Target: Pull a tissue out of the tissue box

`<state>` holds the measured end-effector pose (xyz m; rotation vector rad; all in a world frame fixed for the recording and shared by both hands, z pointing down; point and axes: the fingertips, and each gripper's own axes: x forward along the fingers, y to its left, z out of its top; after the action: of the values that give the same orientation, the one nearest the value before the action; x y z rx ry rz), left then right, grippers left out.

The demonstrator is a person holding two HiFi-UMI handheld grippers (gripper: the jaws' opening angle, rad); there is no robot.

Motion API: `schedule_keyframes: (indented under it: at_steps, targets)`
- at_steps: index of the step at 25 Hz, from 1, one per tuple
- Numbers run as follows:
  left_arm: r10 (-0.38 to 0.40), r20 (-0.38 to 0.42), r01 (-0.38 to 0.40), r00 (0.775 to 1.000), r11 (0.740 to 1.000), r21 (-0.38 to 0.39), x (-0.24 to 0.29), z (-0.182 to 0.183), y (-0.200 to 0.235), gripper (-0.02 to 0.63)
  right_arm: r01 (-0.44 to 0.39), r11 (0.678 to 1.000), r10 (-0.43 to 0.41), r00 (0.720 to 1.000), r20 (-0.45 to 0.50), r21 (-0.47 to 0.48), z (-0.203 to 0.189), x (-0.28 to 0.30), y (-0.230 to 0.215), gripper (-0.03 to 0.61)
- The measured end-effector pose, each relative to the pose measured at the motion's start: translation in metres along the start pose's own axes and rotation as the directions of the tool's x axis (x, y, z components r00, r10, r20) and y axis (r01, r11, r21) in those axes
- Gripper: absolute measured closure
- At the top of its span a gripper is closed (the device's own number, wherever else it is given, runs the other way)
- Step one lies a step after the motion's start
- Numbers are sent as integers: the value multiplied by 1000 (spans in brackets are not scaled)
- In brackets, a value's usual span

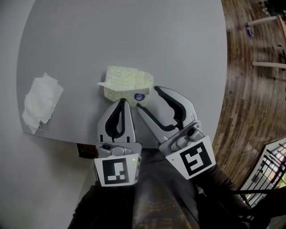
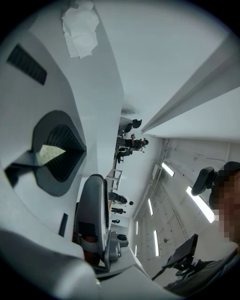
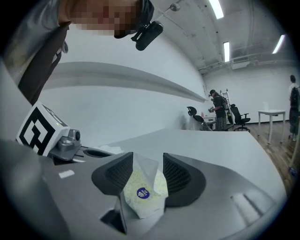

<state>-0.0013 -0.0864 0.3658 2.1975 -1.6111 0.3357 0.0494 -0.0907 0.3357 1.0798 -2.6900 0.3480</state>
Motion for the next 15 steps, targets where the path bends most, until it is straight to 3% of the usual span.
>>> schedule_keyframes:
  at_steps: [4,8,12,15]
  targets:
    - [3,-31,-4,1000,1000,-9,14,-11,15,615,13,999,-14,999,-36,-29,-15,20,-7,413]
    - [14,-48,-14,999,1000,-19,21,-17,25,615,2,996,-6,999,-50,-85,-20,26,-1,574]
    - [14,-35,-15,999,1000,-21,22,-10,25,615,-52,995,50,999,-23,-89,0,23,10,575]
    - [37,27,-37,999,999,-23,17,14,26,615,-110,991,111,994,22,-70,35,18,18,575]
